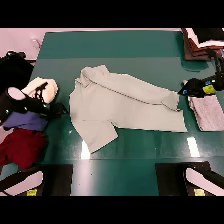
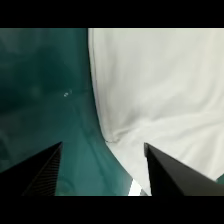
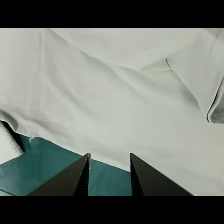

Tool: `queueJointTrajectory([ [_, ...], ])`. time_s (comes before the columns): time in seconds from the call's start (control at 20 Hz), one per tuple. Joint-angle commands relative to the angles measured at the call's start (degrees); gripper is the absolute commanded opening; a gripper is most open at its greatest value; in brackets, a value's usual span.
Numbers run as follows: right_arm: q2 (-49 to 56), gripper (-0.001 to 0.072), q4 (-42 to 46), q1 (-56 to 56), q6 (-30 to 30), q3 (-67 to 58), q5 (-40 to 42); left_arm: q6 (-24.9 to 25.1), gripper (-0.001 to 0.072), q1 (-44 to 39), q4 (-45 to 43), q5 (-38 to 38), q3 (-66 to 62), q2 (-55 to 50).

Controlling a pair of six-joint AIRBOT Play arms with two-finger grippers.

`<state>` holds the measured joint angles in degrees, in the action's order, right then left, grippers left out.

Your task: Fold the shirts.

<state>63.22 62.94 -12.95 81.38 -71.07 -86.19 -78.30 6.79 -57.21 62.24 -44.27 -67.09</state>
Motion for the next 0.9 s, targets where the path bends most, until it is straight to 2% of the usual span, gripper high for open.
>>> queueJointTrajectory([
  [0.0,-0.7,0.0287,-1.5,-0.1,-0.1,0.8,0.3,4.3,0.0601,0.1,8.8,-6.4,9.0,0.9],
  [0.15,-0.7,0.0286,-2.0,-0.1,-0.3,0.8,0.4,6.4,0.0601,-2.7,13.1,-10.1,11.9,0.9],
  [0.3,-0.7,0.0287,-2.0,-0.1,-0.4,0.8,0.1,5.5,0.0591,-9.0,14.2,-15.5,11.9,0.9],
  [0.4,-0.7,0.0287,-0.9,-0.5,-1.7,0.8,-1.6,3.6,0.0159,-9.8,14.4,-14.9,10.7,0.9],
  [0.45,-0.7,0.0287,0.4,-1.2,-1.9,0.8,-2.5,3.8,0.0034,-9.8,13.9,-14.1,9.6,1.0],
  [0.65,-3.1,0.0291,3.7,-11.4,-1.9,9.1,-2.9,3.8,0.0029,-9.8,12.3,-8.8,2.9,1.0],
  [0.7,-4.1,0.0335,4.7,-15.1,-2.0,13.0,-2.1,3.8,0.003,-9.8,11.9,-7.9,1.4,1.0],
  [0.75,-4.9,0.0472,6.4,-19.4,-2.0,17.2,-1.7,3.8,0.0029,-9.8,11.2,-7.2,0.0,1.0],
  [0.85,-5.2,0.0488,7.3,-26.9,-1.9,24.6,0.4,3.8,0.0029,-9.8,10.5,-6.7,-2.2,1.0],
])
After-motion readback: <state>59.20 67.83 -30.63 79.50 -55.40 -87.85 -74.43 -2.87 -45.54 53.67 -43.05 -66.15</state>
